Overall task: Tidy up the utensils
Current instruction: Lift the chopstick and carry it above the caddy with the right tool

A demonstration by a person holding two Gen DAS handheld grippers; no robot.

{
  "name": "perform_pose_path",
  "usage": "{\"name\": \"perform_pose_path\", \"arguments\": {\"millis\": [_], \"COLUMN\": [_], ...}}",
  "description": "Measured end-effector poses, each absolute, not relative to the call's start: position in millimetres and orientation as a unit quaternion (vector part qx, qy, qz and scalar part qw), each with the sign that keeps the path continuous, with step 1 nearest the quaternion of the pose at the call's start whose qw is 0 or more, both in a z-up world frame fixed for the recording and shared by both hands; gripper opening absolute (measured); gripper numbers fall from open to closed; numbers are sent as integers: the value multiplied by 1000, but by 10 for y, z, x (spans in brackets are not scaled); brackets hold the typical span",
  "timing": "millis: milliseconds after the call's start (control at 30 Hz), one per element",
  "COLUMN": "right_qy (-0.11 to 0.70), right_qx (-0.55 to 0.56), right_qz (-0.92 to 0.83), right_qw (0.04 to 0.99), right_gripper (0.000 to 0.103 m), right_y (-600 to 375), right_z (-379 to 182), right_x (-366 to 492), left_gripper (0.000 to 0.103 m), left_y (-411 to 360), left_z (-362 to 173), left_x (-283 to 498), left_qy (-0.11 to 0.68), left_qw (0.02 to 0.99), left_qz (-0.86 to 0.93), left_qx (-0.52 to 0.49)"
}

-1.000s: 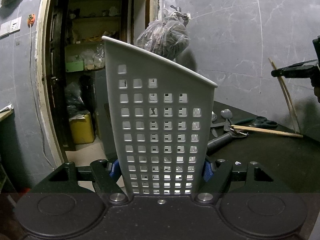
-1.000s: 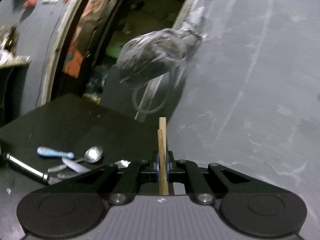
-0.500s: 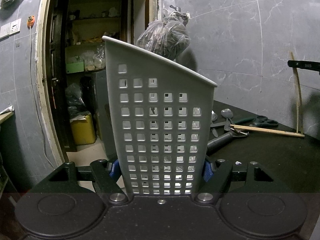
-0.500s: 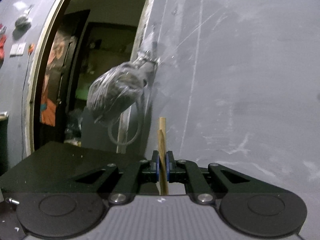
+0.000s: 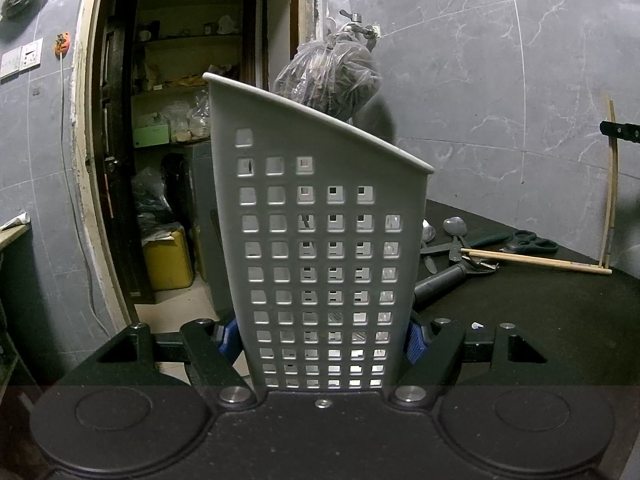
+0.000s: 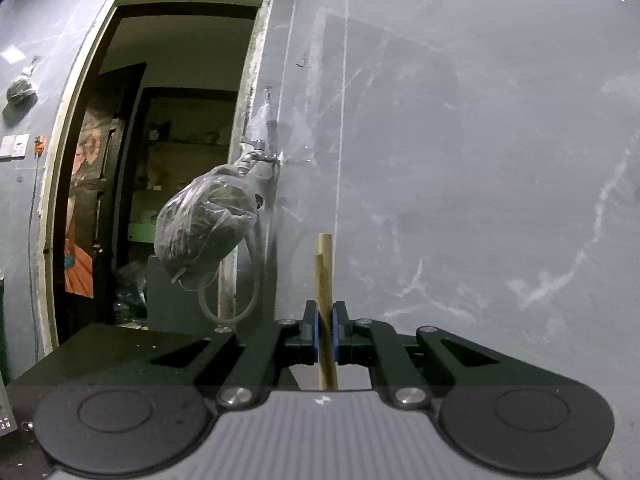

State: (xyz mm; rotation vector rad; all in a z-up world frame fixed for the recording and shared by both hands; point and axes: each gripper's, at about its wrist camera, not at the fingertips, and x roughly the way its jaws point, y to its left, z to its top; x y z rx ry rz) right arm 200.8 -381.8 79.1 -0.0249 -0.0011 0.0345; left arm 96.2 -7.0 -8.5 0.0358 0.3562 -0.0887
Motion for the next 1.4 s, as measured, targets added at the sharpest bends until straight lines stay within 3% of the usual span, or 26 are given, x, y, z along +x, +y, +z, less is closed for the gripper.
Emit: {"name": "perform_pose_path", "arguments": {"millis": [900, 1400], "right_qy": [-17, -45], "right_qx": [6, 6], "right_qz": [8, 56], "right_qw": [1000, 997], "right_gripper": [7, 6], "right_y": [-3863, -3612], "right_z": [716, 1021], "right_x": [1947, 1828], "left_gripper": [75, 75], "left_y": [-71, -90], "left_z": [-94, -103], "left_x": [960, 976], "left_qy": [178, 178], "left_qw": [983, 983], "left_qz": [-44, -46], "left_qx": [21, 24]}}
